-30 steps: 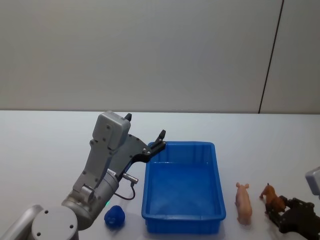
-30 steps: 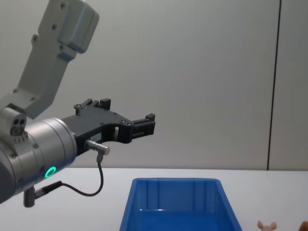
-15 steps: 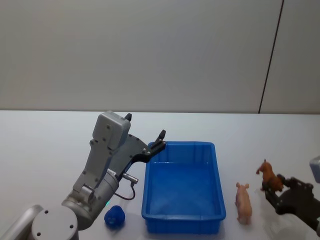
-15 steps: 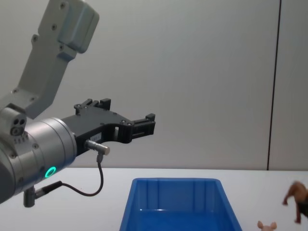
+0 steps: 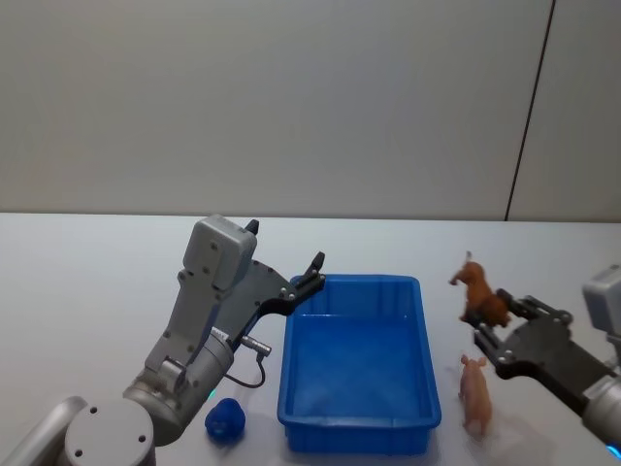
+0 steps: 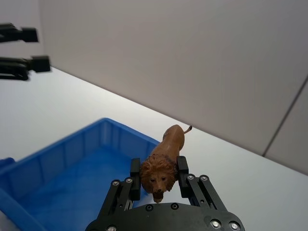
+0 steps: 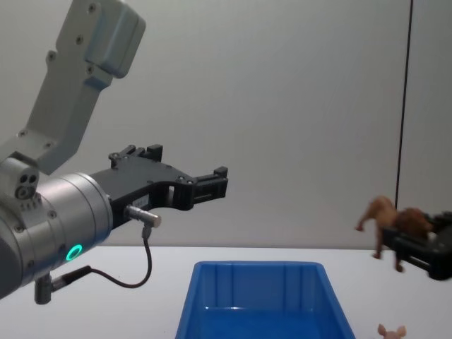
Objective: Pick up the two dolls from the table and place them into the box.
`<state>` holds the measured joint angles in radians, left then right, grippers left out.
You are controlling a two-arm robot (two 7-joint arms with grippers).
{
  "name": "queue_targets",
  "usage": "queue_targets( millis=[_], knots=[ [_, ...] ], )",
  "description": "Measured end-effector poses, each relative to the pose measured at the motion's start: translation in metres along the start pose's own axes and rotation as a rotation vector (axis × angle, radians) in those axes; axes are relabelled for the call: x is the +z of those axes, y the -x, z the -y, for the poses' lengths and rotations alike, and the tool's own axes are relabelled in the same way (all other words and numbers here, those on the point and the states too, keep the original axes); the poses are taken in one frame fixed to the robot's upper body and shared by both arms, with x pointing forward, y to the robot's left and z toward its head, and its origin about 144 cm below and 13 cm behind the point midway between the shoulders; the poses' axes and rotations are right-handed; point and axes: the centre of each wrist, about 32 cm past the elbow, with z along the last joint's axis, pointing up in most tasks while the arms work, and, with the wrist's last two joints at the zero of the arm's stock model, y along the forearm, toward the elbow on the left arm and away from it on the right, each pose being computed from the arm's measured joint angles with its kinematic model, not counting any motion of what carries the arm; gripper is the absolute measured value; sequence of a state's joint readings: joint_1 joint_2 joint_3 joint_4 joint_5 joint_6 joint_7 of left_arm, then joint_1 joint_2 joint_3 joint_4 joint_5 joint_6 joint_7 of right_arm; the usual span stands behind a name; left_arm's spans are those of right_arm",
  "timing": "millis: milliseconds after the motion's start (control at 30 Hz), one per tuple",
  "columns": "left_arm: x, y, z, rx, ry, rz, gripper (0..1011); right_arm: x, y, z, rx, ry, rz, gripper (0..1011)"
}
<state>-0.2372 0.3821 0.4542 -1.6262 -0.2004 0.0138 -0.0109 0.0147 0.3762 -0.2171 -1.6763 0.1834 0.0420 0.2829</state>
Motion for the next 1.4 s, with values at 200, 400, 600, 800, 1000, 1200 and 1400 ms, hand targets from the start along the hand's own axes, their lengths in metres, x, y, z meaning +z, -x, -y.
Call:
queue_targets(
  millis=[200,400,600,800,1000,1200,1400],
  knots=[
    [0.0,0.0,0.0,0.0,0.0,0.0,1001,0.009,0.013,-0.012,0.07,-0.033,0.002,422],
    [0.0,0.0,0.0,0.0,0.0,0.0,1001,0.013,0.026,-0.023,0.131,-0.018,-0.009,422],
    [0.0,0.0,0.0,0.0,0.0,0.0,1002,0.012,0.035,-0.034,0.172,0.025,-0.03,422],
    [0.0,0.0,0.0,0.0,0.0,0.0,1001,0.007,0.042,-0.044,0.189,0.07,-0.049,422],
    [0.0,0.0,0.0,0.0,0.0,0.0,1001,0.004,0.044,-0.051,0.191,0.097,-0.061,445],
    [0.0,0.0,0.0,0.0,0.0,0.0,1001,0.001,0.045,-0.056,0.187,0.114,-0.072,613],
    [0.0,0.0,0.0,0.0,0.0,0.0,1001,0.0,0.044,-0.058,0.178,0.117,-0.08,805]
  ],
)
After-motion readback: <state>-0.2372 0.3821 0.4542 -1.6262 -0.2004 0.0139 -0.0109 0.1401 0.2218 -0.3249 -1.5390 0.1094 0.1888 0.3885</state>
